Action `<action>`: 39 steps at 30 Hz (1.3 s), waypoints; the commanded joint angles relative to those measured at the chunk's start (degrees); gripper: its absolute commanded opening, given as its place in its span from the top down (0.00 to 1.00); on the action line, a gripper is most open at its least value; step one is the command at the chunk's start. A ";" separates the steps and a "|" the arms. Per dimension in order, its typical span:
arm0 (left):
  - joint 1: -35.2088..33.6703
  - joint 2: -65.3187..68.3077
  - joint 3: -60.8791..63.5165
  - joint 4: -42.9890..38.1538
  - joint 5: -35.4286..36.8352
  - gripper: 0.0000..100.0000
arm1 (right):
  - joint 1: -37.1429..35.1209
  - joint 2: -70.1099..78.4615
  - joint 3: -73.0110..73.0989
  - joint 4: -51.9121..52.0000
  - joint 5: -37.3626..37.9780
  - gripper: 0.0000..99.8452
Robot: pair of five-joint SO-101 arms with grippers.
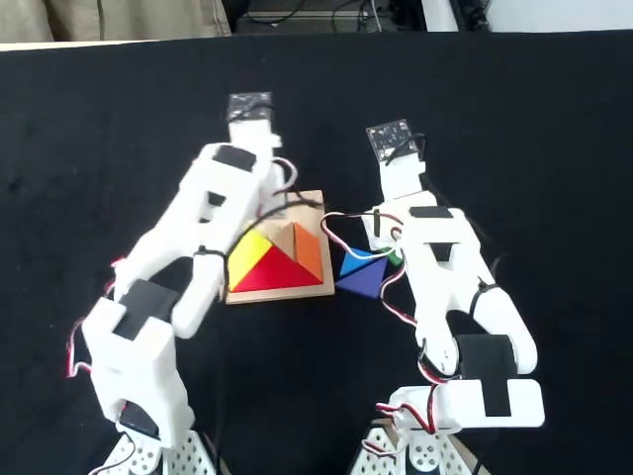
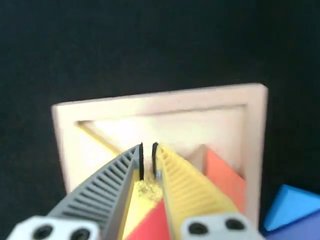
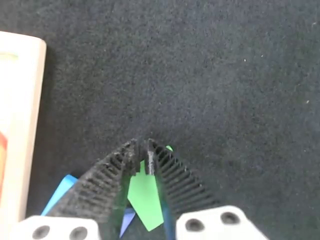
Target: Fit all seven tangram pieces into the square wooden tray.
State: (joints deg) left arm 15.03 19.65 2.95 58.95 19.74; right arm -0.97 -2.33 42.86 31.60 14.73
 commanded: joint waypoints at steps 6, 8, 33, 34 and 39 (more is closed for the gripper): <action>5.32 4.84 -0.40 -2.81 0.26 0.94 | 0.88 -2.51 -0.40 -1.05 0.53 0.97; 5.14 5.63 -1.98 -0.35 2.64 0.94 | 0.88 -2.51 -0.48 -1.05 0.53 0.97; 5.85 -6.51 -0.66 6.42 5.01 0.94 | 3.08 -3.03 -0.57 -1.14 0.09 0.97; 5.41 -8.18 -0.13 6.77 5.01 0.94 | 3.08 -3.03 -0.57 -1.14 0.09 0.97; -1.98 -21.54 2.95 14.07 4.92 0.94 | 1.93 -3.03 -0.57 -1.14 0.09 0.99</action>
State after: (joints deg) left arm 19.25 10.59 4.44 67.91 24.75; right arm 1.32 -2.33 42.86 31.60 14.73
